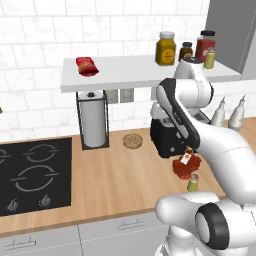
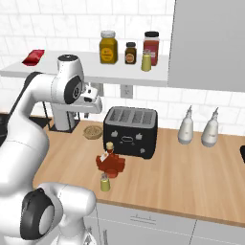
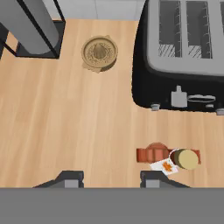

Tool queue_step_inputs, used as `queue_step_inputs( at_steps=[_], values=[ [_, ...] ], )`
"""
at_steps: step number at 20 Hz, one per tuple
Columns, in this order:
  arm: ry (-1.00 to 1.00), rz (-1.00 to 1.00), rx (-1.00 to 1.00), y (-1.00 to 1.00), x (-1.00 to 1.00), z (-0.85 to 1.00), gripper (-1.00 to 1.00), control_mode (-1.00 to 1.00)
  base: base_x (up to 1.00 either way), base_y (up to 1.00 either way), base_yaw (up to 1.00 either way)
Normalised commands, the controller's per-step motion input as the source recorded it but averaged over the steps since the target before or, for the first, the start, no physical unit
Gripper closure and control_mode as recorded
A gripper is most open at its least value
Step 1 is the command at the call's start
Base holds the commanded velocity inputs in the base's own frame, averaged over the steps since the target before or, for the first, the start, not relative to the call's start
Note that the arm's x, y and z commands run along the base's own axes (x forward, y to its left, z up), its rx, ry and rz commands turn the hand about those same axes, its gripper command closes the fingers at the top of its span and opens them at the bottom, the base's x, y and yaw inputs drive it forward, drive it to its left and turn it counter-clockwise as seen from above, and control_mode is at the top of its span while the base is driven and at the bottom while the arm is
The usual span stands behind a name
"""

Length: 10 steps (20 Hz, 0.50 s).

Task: Put the shaker and condiment bottle from the counter next to their counterparts in the cabinet.

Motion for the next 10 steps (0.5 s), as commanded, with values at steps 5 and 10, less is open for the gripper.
queue_step_inputs(
  at_steps=[5, 10],
  values=[
    [-0.01, 0.0, 0.01, 0.0, -0.08, -0.32, -1.0, -1.0, 0.0, 0.0, 0.0],
    [-0.05, -0.08, -0.03, 0.07, -0.1, -0.09, -1.0, -1.0, 0.0, 0.0, 0.0]
  ],
)
